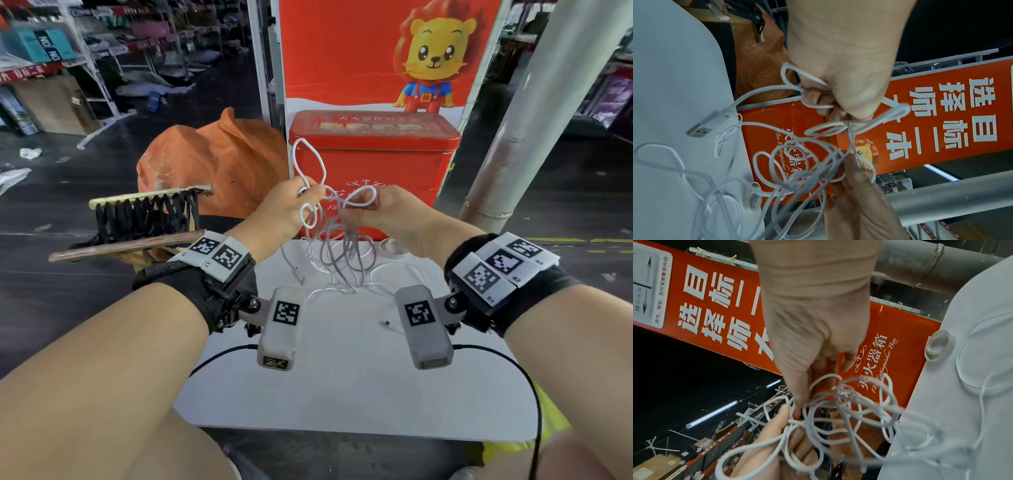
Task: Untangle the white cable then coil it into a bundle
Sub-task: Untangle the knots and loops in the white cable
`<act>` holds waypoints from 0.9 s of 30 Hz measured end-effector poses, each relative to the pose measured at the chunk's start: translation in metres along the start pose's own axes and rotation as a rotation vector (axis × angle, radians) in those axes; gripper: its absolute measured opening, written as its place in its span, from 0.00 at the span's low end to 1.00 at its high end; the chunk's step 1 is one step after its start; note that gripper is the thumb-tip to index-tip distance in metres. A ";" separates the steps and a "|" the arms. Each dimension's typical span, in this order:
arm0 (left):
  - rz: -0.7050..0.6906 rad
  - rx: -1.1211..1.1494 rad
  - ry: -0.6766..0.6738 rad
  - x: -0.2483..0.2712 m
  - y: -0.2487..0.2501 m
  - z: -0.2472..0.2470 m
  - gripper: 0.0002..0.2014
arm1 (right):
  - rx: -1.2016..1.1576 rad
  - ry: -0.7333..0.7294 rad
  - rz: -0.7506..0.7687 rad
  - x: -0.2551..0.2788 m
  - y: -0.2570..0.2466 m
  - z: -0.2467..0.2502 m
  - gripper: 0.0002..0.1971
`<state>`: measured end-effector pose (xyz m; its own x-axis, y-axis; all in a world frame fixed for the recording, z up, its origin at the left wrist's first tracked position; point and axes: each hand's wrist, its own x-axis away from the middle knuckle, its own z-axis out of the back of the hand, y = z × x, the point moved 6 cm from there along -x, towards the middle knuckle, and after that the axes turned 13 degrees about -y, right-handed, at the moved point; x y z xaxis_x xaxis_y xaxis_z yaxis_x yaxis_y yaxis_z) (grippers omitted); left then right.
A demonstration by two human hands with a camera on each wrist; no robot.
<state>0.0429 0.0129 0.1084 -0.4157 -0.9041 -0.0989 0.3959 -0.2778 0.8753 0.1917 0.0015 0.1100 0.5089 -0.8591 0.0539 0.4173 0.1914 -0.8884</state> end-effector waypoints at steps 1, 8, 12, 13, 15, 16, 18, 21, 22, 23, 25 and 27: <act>0.017 -0.003 -0.013 -0.001 -0.001 -0.002 0.13 | 0.009 0.058 -0.003 0.000 0.001 0.004 0.08; 0.170 -0.129 0.233 -0.001 -0.020 0.025 0.39 | -0.295 0.175 -0.175 -0.002 0.021 0.009 0.05; -0.094 -0.461 0.359 0.006 0.012 0.029 0.16 | -0.411 0.241 -0.250 0.002 0.027 0.011 0.03; -0.171 -0.461 0.254 0.005 0.021 0.020 0.10 | -0.421 0.246 -0.255 0.002 0.027 0.011 0.04; -0.158 -0.467 0.022 0.002 0.024 -0.001 0.09 | -0.422 0.241 -0.251 0.000 0.027 0.009 0.04; -0.116 -0.486 -0.046 0.000 0.020 -0.009 0.11 | -0.419 0.234 -0.247 -0.002 0.027 0.007 0.04; -0.028 -0.497 -0.079 -0.004 0.010 -0.013 0.14 | -0.409 0.214 -0.235 -0.005 0.027 0.004 0.04; 0.042 -0.426 -0.071 -0.005 -0.001 -0.010 0.17 | -0.385 0.166 -0.185 -0.008 0.023 0.000 0.05; 0.043 -0.401 -0.062 -0.005 -0.001 -0.009 0.17 | -0.385 0.143 -0.168 -0.008 0.021 -0.001 0.05; 0.030 -0.388 -0.047 -0.004 0.000 -0.009 0.16 | -0.393 0.115 -0.153 -0.008 0.019 -0.002 0.04; -0.002 -0.382 -0.015 -0.003 0.004 -0.009 0.14 | -0.404 0.052 -0.128 -0.008 0.016 -0.003 0.05; -0.026 -0.375 -0.001 0.000 0.010 -0.010 0.11 | -0.342 0.006 -0.128 -0.007 0.016 -0.003 0.10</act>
<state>0.0548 0.0075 0.1123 -0.4300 -0.8950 -0.1183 0.6574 -0.4003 0.6384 0.1926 0.0092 0.0943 0.4642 -0.8688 0.1723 0.2008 -0.0862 -0.9758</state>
